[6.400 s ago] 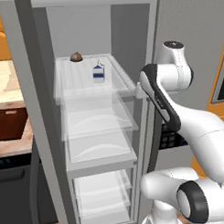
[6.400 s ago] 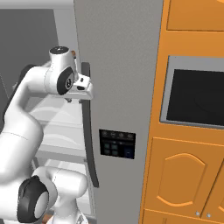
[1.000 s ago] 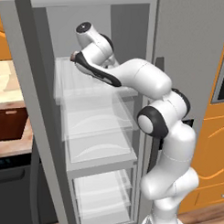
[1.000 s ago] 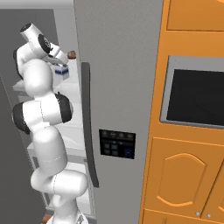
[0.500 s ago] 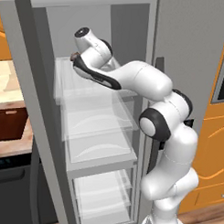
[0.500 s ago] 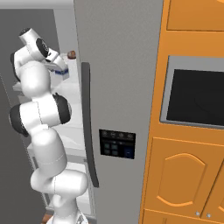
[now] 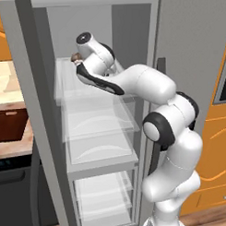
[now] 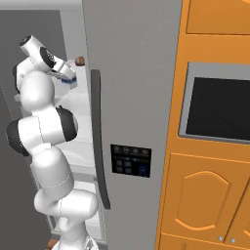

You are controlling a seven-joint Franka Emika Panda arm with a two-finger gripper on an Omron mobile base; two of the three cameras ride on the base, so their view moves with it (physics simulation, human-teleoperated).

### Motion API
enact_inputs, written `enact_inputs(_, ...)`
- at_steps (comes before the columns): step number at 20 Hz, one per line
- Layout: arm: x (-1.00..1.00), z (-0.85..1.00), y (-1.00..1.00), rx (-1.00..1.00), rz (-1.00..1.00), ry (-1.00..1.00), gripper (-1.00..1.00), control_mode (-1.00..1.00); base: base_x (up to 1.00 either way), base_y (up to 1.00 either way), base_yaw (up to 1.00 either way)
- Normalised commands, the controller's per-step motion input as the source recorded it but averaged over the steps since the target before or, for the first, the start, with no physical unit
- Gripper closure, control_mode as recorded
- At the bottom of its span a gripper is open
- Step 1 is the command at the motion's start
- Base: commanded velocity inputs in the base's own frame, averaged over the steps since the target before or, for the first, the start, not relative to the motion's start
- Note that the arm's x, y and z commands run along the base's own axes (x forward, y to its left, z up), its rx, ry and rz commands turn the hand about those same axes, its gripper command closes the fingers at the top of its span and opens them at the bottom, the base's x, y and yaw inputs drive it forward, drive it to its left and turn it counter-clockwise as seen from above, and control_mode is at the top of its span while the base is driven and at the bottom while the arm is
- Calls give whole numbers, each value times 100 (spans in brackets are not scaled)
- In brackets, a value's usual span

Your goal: Take out the milk from the fridge and place it on the tray on the counter. Then take the sugar cube near the tray and place it in the tray.

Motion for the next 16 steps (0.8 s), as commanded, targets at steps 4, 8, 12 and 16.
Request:
enact_inputs(4,11,0,0,0,0,-2,-100,-100,0,0,0)
enact_inputs(8,13,0,-2,0,0,0,-100,-100,0,0,0)
enact_inputs(12,26,0,0,0,0,0,-100,-100,0,0,0)
enact_inputs(16,33,0,0,0,-1,0,-100,-100,0,0,0)
